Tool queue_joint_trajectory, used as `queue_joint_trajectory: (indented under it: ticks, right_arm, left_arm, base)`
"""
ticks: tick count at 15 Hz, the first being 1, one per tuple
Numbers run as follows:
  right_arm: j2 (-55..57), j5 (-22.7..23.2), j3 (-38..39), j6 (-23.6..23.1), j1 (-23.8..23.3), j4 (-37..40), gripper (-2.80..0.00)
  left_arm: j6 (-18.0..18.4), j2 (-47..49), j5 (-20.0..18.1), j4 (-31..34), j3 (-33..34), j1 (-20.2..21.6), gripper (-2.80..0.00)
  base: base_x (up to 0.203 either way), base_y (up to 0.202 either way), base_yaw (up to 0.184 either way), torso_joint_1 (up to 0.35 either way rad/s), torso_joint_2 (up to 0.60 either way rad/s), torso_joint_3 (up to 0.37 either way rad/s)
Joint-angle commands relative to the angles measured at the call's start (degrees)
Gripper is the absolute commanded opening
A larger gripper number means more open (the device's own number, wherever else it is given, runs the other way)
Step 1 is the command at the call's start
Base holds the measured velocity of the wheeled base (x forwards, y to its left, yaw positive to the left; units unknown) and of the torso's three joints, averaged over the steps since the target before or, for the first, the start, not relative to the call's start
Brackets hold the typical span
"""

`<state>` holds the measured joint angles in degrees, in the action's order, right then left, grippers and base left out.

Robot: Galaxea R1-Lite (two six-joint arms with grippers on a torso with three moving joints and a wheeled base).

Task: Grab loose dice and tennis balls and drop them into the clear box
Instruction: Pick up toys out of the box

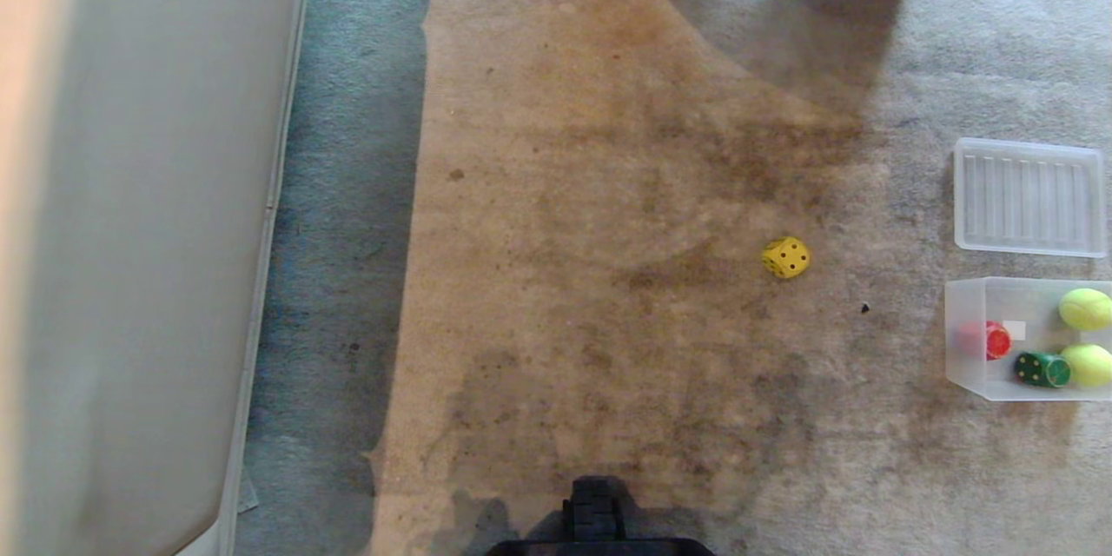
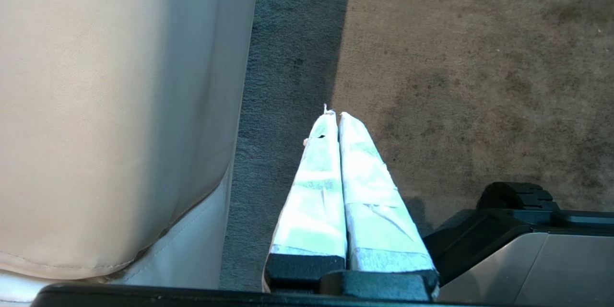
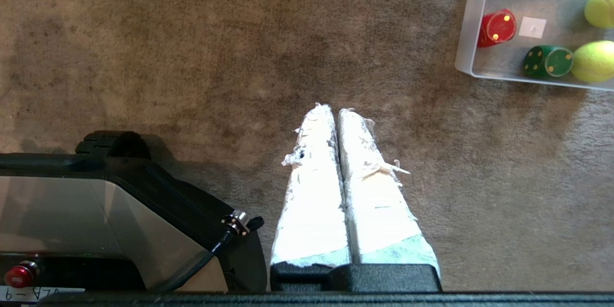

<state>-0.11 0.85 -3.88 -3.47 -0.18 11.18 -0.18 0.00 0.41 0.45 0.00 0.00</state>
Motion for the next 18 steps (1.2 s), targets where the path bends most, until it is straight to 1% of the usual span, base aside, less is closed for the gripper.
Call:
queue_joint_trajectory:
  ticks: [1, 12, 15, 18]
  right_arm:
    - [0.0, 0.0, 0.0, 0.0, 0.0, 0.1, -2.80]
    - [0.0, 0.1, 0.0, -0.5, 0.0, 0.0, -2.80]
    - [0.0, -0.1, -0.1, -0.3, 0.0, -0.1, -2.80]
    - [1.6, 0.1, -2.9, -0.3, -0.1, 1.1, -2.80]
  left_arm:
    - [0.0, 0.0, 0.0, 0.0, 0.0, 0.0, -2.80]
    - [-0.2, 0.0, 0.0, 0.0, 0.0, 0.0, -2.80]
    - [-0.2, 0.0, 0.0, 0.0, 0.0, 0.0, -2.80]
    - [-0.2, 0.0, 0.0, 0.0, 0.0, 0.0, -2.80]
  base:
    - [0.000, 0.000, 0.000, 0.002, 0.00, -0.116]
    - [0.000, 0.000, 0.000, 0.001, 0.00, -0.181]
    - [0.000, 0.000, 0.000, 0.003, 0.01, -0.052]
    - [0.000, 0.000, 0.000, 0.000, 0.00, 0.000]
